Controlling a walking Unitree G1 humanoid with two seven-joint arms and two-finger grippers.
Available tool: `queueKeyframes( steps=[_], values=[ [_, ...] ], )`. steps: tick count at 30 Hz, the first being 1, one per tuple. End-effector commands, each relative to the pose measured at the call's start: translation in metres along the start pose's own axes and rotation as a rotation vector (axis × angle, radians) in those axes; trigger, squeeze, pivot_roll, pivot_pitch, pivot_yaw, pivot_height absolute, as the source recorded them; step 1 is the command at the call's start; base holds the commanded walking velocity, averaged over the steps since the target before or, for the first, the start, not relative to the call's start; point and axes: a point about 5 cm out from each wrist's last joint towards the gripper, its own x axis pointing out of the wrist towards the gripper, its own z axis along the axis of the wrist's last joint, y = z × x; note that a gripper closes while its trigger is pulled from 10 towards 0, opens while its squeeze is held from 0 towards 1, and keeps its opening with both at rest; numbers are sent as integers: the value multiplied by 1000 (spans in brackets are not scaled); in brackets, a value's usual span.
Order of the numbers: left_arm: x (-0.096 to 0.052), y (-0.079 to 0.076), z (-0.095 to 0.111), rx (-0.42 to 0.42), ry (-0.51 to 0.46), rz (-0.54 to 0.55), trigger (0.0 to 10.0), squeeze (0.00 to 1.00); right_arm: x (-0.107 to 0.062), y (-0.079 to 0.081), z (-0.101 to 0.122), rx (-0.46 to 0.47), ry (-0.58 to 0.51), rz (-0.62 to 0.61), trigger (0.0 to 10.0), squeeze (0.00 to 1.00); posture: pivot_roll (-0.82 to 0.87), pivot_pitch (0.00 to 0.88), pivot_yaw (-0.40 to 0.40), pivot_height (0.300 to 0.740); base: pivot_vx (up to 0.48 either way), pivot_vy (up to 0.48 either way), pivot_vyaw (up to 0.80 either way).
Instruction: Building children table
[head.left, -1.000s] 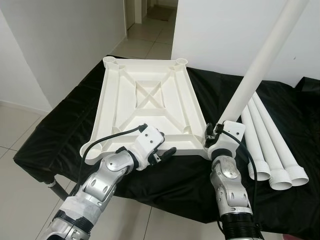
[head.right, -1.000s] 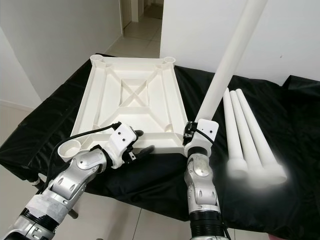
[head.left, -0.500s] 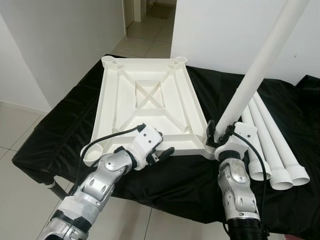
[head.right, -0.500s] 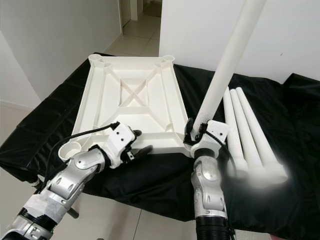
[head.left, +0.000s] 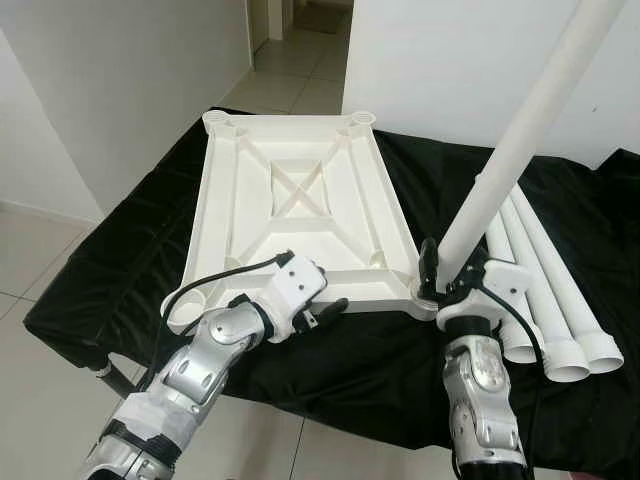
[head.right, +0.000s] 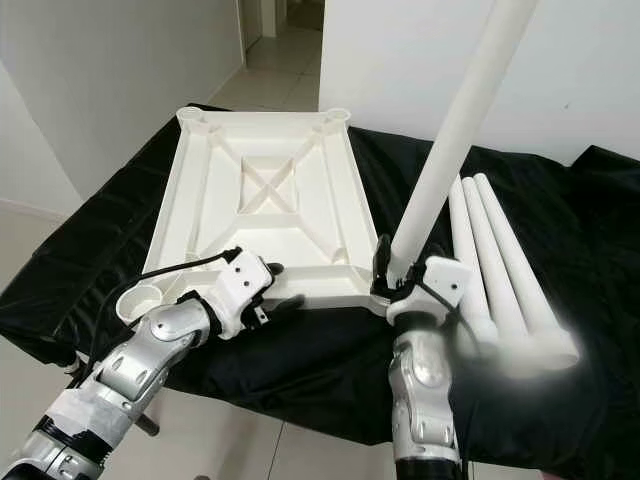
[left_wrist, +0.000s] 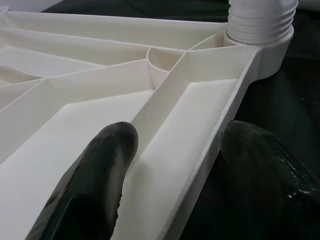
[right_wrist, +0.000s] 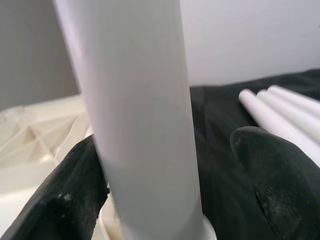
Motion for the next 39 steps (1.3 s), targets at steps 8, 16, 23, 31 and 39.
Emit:
queueKeyframes(
  steps=[8,16,23,31,39],
  values=[
    [-2,-7,-4,12,17,-95,10000,0,-28,-11,0,-6,-12,34,10000,0,-21,49,-6,740,0,0,0],
    [-3,-4,-3,7,10,-95,10000,0,-52,-7,-6,-39,35,146,10000,0,-36,48,5,740,0,0,0],
    [-5,2,-1,7,9,-104,10000,0,-60,-7,-11,-2,81,209,10000,0,-38,44,3,740,0,0,0],
    [-7,-10,-15,14,107,-178,10000,0,-65,-5,-15,13,111,244,10000,0,-44,40,-1,740,0,0,0],
    [-6,-11,-22,16,154,-184,10000,0,-63,-7,-14,3,109,252,10000,0,-50,31,-2,740,0,0,0]
  ],
)
